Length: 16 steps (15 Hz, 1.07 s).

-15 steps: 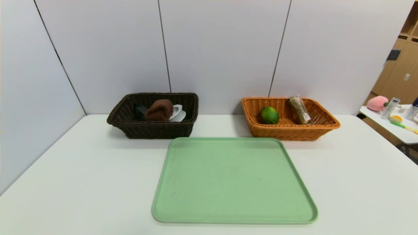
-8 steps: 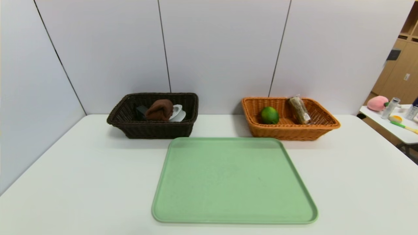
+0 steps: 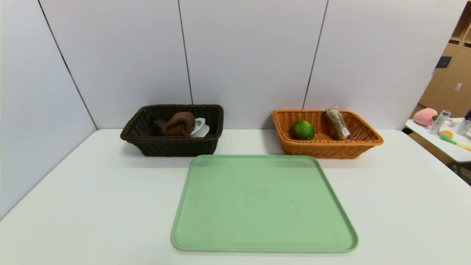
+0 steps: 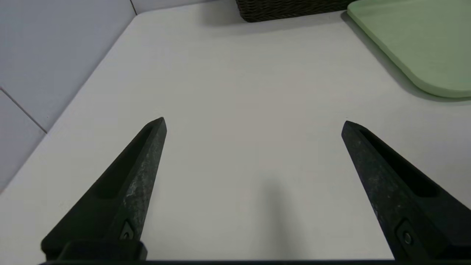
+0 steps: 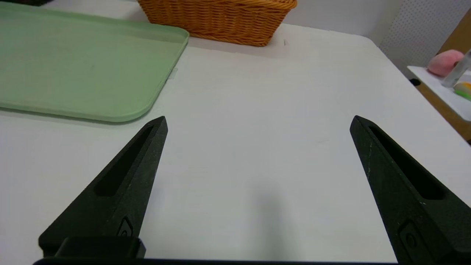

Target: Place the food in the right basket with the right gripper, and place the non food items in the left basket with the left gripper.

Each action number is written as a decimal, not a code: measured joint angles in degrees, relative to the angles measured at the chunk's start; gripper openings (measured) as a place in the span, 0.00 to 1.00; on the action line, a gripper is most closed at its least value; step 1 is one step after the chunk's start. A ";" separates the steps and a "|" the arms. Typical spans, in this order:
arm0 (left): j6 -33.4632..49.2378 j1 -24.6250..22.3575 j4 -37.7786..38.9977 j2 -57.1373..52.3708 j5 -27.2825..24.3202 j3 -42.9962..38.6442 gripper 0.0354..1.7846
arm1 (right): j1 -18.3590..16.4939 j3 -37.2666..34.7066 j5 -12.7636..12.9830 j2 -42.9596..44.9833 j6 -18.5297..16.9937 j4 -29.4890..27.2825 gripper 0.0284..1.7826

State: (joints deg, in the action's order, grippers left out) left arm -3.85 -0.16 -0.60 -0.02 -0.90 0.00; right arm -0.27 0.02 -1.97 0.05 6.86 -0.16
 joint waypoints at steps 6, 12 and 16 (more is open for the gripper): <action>4.16 0.00 0.39 0.02 0.98 0.00 0.94 | 0.09 -0.02 2.27 -0.05 -7.19 0.32 0.96; 4.16 0.00 0.41 0.02 0.98 0.00 0.94 | 0.09 -0.02 2.30 -0.05 -7.28 0.29 0.96; 4.16 0.00 0.41 0.02 0.98 0.00 0.94 | 0.09 -0.02 2.30 -0.05 -7.28 0.32 0.96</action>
State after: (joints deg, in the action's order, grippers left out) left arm 0.30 -0.16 -0.18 0.00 0.07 0.00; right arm -0.18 0.00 0.33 0.00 -0.41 0.16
